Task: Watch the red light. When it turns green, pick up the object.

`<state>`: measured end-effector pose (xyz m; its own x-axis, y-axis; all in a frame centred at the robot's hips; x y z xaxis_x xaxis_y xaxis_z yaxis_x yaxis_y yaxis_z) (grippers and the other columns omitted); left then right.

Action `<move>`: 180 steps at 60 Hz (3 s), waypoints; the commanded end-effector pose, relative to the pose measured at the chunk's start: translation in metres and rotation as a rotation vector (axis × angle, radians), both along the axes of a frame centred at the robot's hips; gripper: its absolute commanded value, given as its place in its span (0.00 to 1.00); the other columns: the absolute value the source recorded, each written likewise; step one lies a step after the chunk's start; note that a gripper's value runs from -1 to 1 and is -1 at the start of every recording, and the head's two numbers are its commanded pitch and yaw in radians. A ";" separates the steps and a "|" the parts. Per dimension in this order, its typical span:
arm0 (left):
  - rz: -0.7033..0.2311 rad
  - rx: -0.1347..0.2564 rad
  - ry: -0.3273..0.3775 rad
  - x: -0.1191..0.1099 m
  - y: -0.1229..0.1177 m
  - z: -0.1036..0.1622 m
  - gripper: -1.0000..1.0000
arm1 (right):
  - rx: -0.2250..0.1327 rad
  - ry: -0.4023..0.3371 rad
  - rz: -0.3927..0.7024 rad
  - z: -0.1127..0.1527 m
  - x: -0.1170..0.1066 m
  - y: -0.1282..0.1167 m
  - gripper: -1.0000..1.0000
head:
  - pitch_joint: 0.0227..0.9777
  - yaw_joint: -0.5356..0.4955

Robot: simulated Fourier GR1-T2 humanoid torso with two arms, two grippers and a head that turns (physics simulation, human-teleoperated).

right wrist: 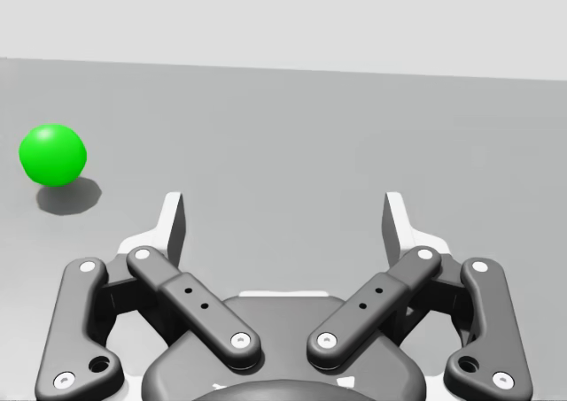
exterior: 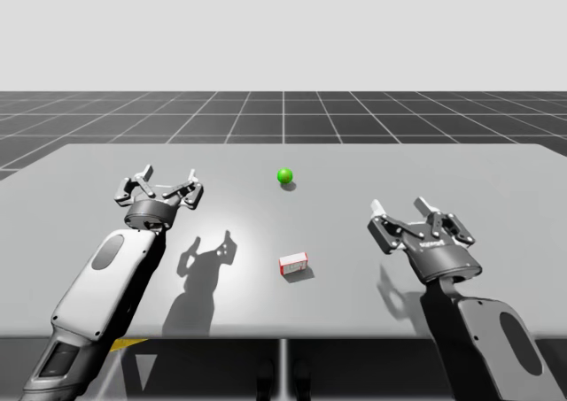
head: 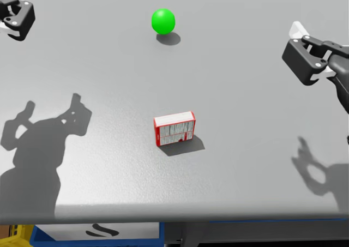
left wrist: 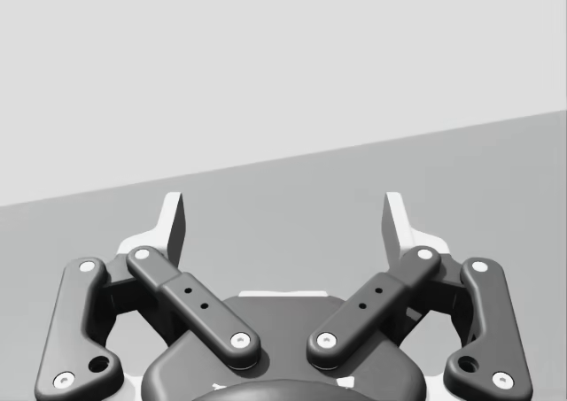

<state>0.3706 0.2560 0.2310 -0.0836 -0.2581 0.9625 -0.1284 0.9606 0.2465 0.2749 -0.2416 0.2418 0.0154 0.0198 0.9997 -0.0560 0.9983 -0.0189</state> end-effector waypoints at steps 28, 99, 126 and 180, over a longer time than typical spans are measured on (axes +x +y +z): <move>-0.004 0.003 0.016 0.002 -0.002 -0.004 0.00 | 0.054 0.098 0.155 -0.045 -0.086 0.102 0.00 | 0.91 0.48; -0.002 0.004 0.021 0.003 -0.001 -0.005 0.00 | -0.005 0.227 0.146 -0.106 -0.071 0.187 0.00 | 0.91 0.49; -0.001 0.004 0.019 0.003 0.000 -0.004 0.00 | -0.028 0.244 0.113 -0.113 -0.052 0.195 0.00 | 0.91 0.49; 0.000 0.016 0.023 0.003 -0.003 -0.007 0.00 | -0.039 0.191 0.092 -0.116 -0.050 0.185 1.00 | 0.52 0.48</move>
